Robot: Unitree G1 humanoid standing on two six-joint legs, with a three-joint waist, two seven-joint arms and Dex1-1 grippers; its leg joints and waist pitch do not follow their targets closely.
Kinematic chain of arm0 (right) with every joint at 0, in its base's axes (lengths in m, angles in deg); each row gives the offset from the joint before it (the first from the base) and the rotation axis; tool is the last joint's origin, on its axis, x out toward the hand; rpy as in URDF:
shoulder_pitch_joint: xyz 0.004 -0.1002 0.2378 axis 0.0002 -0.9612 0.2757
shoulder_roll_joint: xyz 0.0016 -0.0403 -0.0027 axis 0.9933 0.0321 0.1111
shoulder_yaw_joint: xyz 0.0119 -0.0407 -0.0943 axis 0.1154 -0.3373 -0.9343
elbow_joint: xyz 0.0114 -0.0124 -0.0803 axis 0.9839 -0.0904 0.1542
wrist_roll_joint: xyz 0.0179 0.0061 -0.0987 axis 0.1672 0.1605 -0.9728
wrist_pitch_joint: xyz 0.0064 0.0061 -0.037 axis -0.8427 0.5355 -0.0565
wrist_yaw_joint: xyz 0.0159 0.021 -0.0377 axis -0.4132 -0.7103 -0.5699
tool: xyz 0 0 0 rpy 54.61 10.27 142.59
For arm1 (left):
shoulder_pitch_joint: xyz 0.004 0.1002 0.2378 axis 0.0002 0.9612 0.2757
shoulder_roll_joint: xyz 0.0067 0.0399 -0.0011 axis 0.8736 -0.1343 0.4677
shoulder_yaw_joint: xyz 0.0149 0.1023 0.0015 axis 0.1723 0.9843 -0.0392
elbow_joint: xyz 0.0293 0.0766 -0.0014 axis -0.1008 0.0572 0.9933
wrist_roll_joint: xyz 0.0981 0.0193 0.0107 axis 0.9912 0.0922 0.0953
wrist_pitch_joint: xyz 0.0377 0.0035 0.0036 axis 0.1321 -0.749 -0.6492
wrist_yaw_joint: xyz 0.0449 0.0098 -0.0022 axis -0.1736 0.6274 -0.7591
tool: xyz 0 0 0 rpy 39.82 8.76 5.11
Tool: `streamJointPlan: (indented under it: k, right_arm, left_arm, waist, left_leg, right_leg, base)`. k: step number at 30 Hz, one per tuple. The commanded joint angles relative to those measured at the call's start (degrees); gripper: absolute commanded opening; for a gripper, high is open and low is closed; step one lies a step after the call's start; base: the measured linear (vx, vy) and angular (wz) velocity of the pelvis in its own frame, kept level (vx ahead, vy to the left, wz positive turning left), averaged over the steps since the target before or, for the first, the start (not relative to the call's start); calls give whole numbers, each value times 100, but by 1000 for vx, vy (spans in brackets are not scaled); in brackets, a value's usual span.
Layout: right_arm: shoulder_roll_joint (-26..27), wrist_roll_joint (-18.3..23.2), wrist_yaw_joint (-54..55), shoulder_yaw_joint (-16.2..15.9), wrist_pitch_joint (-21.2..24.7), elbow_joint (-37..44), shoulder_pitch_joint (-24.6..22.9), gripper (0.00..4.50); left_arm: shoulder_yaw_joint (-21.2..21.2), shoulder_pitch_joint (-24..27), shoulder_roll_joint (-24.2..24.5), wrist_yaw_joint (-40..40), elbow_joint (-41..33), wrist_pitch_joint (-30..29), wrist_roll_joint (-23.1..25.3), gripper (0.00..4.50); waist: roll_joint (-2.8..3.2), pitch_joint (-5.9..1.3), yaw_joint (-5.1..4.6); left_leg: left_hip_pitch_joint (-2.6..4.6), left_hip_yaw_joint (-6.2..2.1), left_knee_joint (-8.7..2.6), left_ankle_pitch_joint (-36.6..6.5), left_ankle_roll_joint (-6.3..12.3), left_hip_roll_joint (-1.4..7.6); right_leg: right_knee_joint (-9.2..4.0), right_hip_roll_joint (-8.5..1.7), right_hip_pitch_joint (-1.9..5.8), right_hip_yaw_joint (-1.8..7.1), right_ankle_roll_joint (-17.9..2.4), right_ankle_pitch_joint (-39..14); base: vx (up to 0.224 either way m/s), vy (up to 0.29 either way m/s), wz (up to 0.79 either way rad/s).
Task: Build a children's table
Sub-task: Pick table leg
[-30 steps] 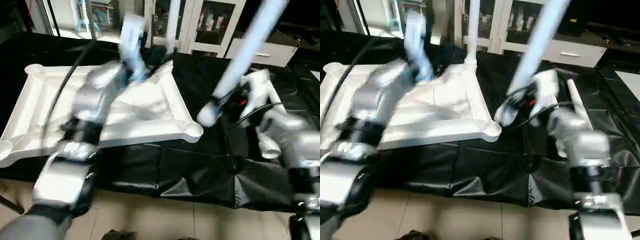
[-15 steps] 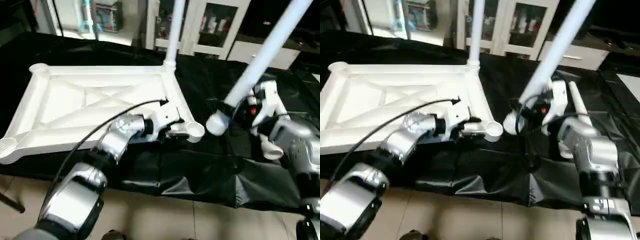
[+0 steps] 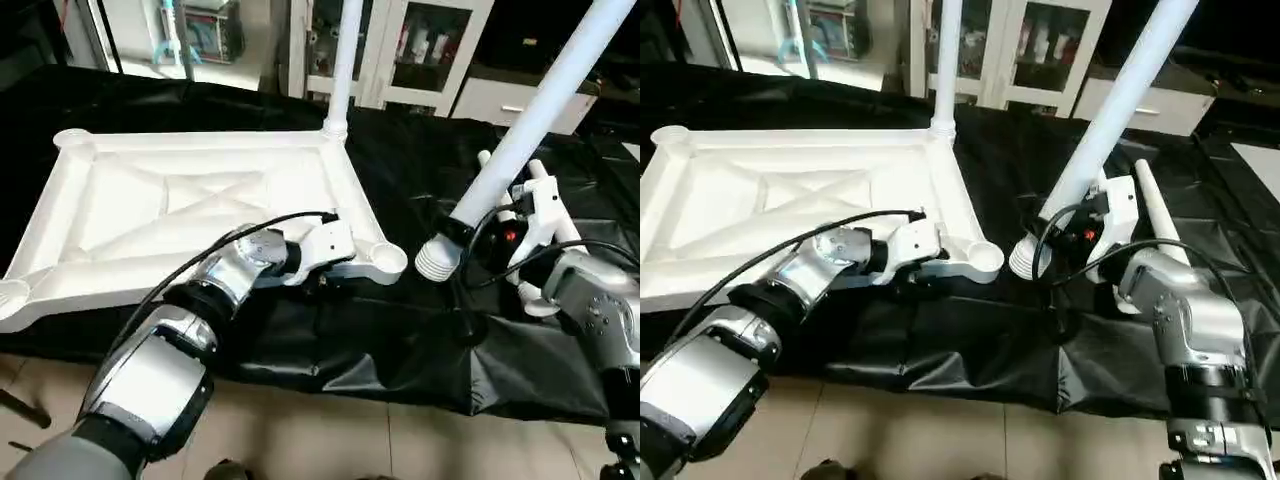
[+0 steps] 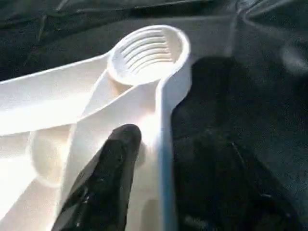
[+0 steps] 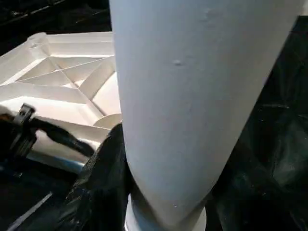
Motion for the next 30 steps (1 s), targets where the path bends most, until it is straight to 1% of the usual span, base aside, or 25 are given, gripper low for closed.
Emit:
streamJointPlan:
  k: [1,4,5,6,7,8,9,10,12,13,16,19,21,23,24,25,26,27,28,29,30]
  right_arm:
    - [-117,37,9,90,57,201,-58,184]
    - [-127,40,3,70,75,259,-110,184]
    - [-122,44,10,63,86,287,-126,184]
    - [-114,46,19,55,96,311,-136,184]
    - [-104,49,34,48,110,345,-149,184]
    - [-92,52,50,43,124,373,-156,184]
    - [-92,52,50,43,124,373,-156,184]
    - [-78,56,68,43,150,423,-173,184]
    - [-57,79,92,40,202,527,-214,184]
    - [-57,79,92,40,202,527,-214,184]
    - [-31,92,110,23,227,564,-222,184]
    - [-5,99,125,7,249,604,-226,184]
    - [8,103,137,0,257,602,-207,184]
    - [40,113,150,-2,286,609,-174,184]
    - [63,115,152,-16,303,606,-149,184]
    - [69,115,153,-22,308,608,-143,184]
    - [77,117,134,-55,330,617,-127,184]
    - [76,113,109,-96,348,631,-116,184]
    - [52,125,41,-157,396,686,-114,184]
    - [37,138,12,-174,423,720,-116,184]
    - [31,145,1,-179,435,734,-117,184]
  left_arm:
    - [-46,-132,7,-16,106,73,101,209]
    - [-77,-175,28,-32,239,118,162,201]
    - [-83,-179,30,-28,274,132,178,189]
    - [-85,-177,29,-25,303,135,187,167]
    - [-80,-176,27,-33,333,151,200,167]
    - [-72,-173,21,-47,360,160,212,167]
    - [-72,-173,21,-47,360,160,212,155]
    - [-62,-171,10,-50,391,167,227,126]
    - [-54,-155,-39,-38,442,193,273,121]
    - [-54,-155,-39,-38,442,193,273,117]
    - [-56,-166,-69,-145,510,206,333,81]
    - [-42,-173,-76,-152,535,191,368,70]
    - [3,-167,-77,-156,557,180,431,45]
    - [81,-130,-65,-96,579,188,541,33]
    - [129,-86,-56,-20,590,196,596,28]
    - [142,-72,-52,4,591,198,607,21]
    - [182,-19,-38,116,587,213,636,21]
    - [201,39,-31,239,565,215,632,5]
    - [226,179,-13,469,485,220,606,5]
    - [237,242,-2,559,439,223,595,4]
    - [240,267,2,592,421,223,593,2]
  waist:
    - [50,-476,0]
    - [53,-468,-6]
    - [63,-467,-5]
    - [59,-474,-2]
    - [73,-462,-2]
    - [70,-461,-6]
    - [63,-466,-8]
    - [71,-452,-8]
    - [54,-436,-10]
    - [60,-434,-7]
    - [55,-425,-9]
    - [61,-422,-12]
    - [56,-417,-13]
    - [47,-411,-16]
    - [55,-411,-16]
    - [41,-406,-20]
    - [50,-407,-18]
    - [65,-393,-24]
    - [62,-398,-26]
    - [73,-376,-31]
    - [64,-378,-35]
  left_leg:
    - [174,-24,-397,-1430,33,48]
    - [177,-17,-400,-1475,11,45]
    - [176,-17,-400,-1472,8,44]
    - [173,-19,-400,-1437,8,46]
    - [171,-21,-405,-1446,10,46]
    - [174,-20,-407,-1469,9,46]
    - [173,-22,-406,-1479,3,48]
    - [174,-21,-410,-1484,5,50]
    - [171,-18,-415,-1498,23,49]
    - [174,-17,-417,-1507,30,51]
    - [178,-17,-422,-1568,24,52]
    - [179,-22,-430,-1602,7,54]
    - [180,-23,-435,-1651,-9,58]
    - [174,-24,-440,-1664,-8,57]
    - [174,-27,-444,-1653,-9,57]
    - [170,-26,-447,-1652,-4,56]
    - [173,-26,-447,-1634,-3,57]
    - [168,-28,-453,-1625,-7,57]
    - [171,-27,-454,-1605,-11,57]
    - [166,-26,-459,-1596,-7,57]
    - [166,-20,-461,-1578,17,59]
  right_leg:
    - [-360,-195,306,117,-1445,-641]
    - [-382,-194,297,119,-1400,-813]
    - [-382,-191,296,119,-1395,-807]
    - [-374,-193,303,121,-1394,-722]
    - [-376,-190,296,120,-1395,-719]
    - [-381,-190,295,118,-1397,-737]
    - [-375,-194,301,117,-1402,-754]
    - [-383,-196,290,119,-1409,-779]
    - [-389,-194,288,122,-1392,-833]
    - [-395,-195,283,122,-1384,-861]
    - [-418,-202,271,124,-1337,-1022]
    - [-425,-206,262,123,-1302,-1117]
    - [-440,-209,254,124,-1275,-1205]
    - [-447,-211,252,124,-1249,-1247]
    - [-444,-211,252,123,-1237,-1256]
    - [-449,-211,250,123,-1229,-1266]
    - [-445,-212,248,125,-1227,-1248]
    - [-444,-210,244,128,-1232,-1216]
    - [-440,-208,247,128,-1246,-1164]
    - [-440,-205,240,132,-1255,-1124]
    - [-433,-201,250,134,-1271,-1059]
  base:
    - [0,0,0]
    - [0,0,0]
    - [0,0,0]
    - [0,0,0]
    - [0,0,0]
    - [0,0,0]
    - [0,0,0]
    - [0,0,0]
    - [0,0,0]
    - [0,0,0]
    - [0,0,0]
    - [0,0,0]
    - [0,0,0]
    - [0,0,0]
    - [0,0,0]
    - [0,0,0]
    - [0,0,0]
    - [0,0,0]
    - [0,0,0]
    - [0,0,0]
    - [0,0,0]
